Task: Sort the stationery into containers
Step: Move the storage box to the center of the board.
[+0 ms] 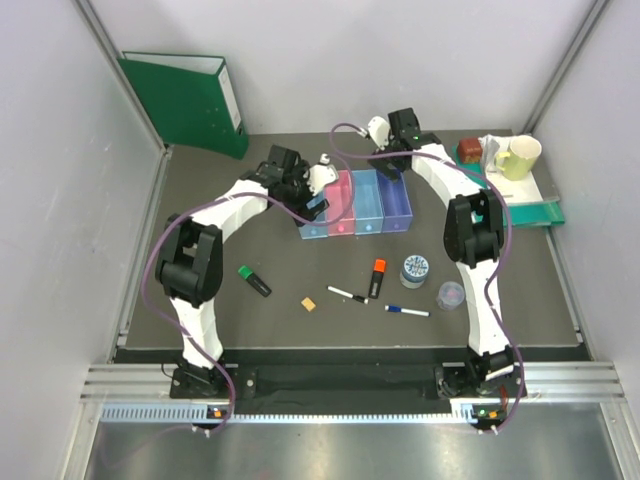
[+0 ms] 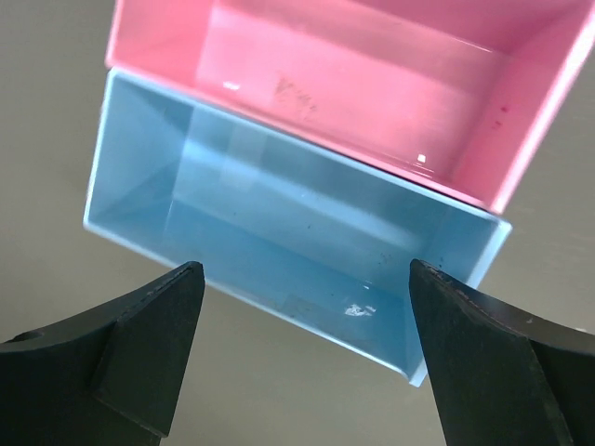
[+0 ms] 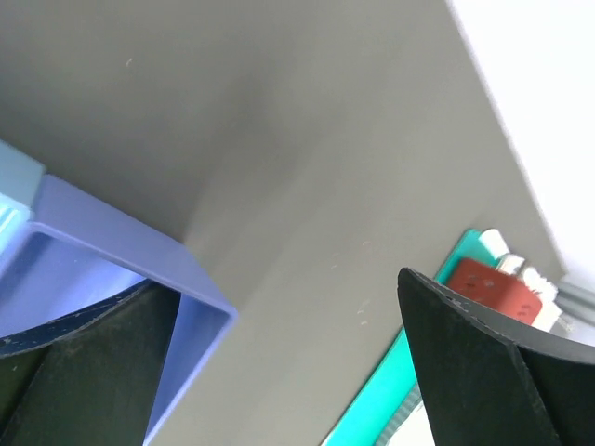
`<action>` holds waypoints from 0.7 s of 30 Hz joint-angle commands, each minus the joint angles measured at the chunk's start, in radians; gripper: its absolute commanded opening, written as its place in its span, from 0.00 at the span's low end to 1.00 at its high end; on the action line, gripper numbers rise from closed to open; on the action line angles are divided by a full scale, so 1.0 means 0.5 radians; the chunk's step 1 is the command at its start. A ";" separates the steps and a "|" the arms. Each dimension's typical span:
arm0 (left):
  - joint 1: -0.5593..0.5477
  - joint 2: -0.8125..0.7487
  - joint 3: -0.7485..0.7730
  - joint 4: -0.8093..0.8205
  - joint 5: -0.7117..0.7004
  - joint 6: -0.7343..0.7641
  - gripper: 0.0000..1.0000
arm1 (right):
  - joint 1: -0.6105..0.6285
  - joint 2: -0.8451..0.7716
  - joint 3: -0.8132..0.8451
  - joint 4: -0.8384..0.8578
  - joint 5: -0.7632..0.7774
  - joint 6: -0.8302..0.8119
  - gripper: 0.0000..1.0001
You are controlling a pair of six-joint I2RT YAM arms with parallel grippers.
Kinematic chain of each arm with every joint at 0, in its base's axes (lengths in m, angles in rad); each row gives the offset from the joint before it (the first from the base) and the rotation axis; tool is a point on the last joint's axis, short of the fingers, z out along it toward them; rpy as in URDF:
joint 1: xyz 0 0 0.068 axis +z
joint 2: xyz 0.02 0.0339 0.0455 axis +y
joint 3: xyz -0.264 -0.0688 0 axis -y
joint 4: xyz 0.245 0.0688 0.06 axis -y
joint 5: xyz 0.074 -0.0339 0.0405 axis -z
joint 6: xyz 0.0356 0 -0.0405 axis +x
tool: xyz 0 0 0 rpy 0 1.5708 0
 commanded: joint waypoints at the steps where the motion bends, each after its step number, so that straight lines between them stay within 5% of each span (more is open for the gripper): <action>1: -0.042 -0.132 -0.025 -0.095 0.052 -0.082 0.96 | -0.011 0.029 0.148 0.141 0.054 -0.048 1.00; 15: -0.033 -0.221 -0.147 0.151 -0.414 0.090 0.97 | -0.008 -0.400 -0.232 0.009 -0.065 0.014 1.00; 21: 0.007 -0.294 -0.077 0.231 -0.396 0.010 0.97 | -0.011 -0.706 -0.404 0.028 -0.164 0.100 1.00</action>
